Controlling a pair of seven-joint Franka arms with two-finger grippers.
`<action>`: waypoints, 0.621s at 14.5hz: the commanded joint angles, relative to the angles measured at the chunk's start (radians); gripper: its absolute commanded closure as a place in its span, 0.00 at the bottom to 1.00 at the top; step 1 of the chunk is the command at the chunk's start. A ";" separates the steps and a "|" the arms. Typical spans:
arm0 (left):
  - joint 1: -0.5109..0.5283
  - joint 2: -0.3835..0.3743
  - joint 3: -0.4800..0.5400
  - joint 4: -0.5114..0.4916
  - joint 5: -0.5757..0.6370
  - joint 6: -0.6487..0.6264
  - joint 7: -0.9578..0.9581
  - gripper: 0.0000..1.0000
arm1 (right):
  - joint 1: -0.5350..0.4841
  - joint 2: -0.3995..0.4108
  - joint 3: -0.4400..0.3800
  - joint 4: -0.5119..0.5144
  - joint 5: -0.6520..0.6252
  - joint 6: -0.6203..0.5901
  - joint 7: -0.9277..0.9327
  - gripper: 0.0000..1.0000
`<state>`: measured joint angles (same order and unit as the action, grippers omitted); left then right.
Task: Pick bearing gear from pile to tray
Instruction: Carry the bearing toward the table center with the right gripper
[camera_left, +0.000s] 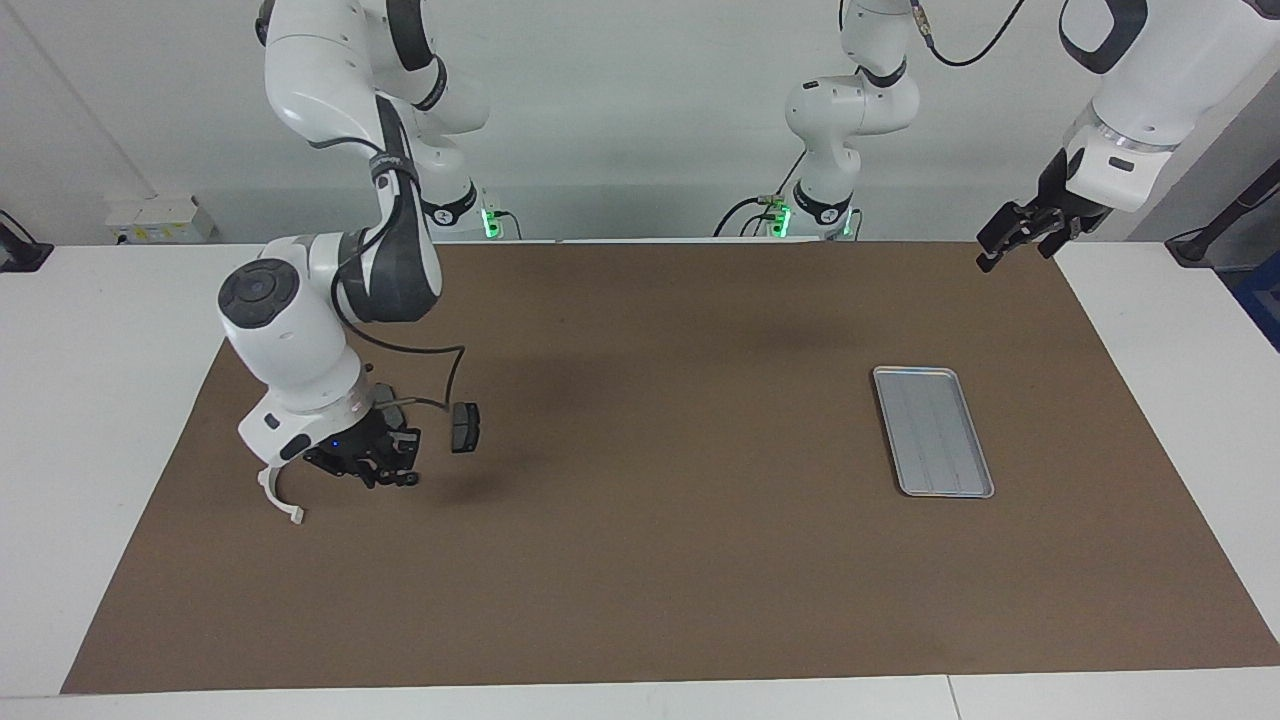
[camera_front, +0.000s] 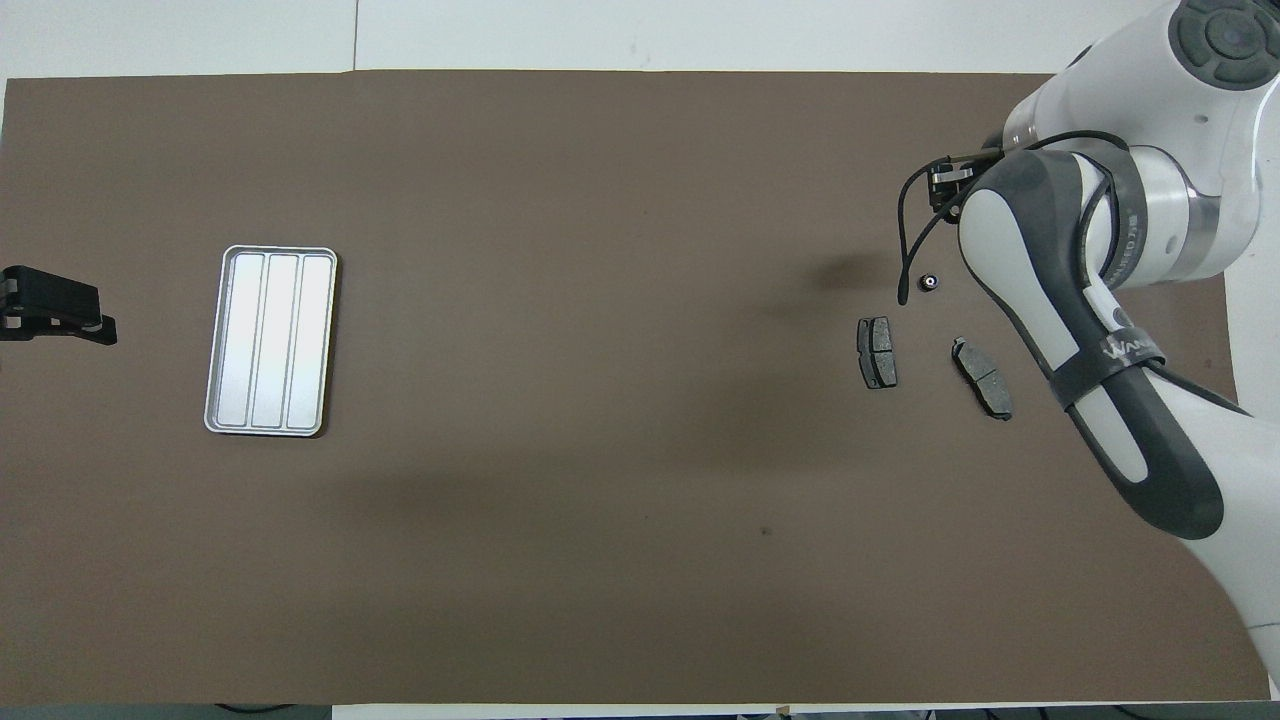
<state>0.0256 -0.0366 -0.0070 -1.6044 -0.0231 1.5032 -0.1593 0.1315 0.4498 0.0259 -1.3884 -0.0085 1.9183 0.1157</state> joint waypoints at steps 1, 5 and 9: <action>0.013 -0.026 -0.004 -0.032 -0.021 0.022 -0.003 0.00 | 0.109 0.030 -0.004 0.083 -0.057 -0.028 0.132 0.90; 0.008 -0.025 -0.002 -0.032 -0.021 0.035 -0.008 0.00 | 0.239 0.033 0.000 0.101 -0.065 -0.016 0.283 0.89; 0.007 -0.025 -0.002 -0.035 -0.021 0.043 -0.009 0.00 | 0.339 0.067 0.002 0.114 -0.065 -0.010 0.381 0.88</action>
<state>0.0258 -0.0366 -0.0071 -1.6045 -0.0232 1.5178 -0.1596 0.4418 0.4737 0.0275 -1.3172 -0.0619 1.9118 0.4573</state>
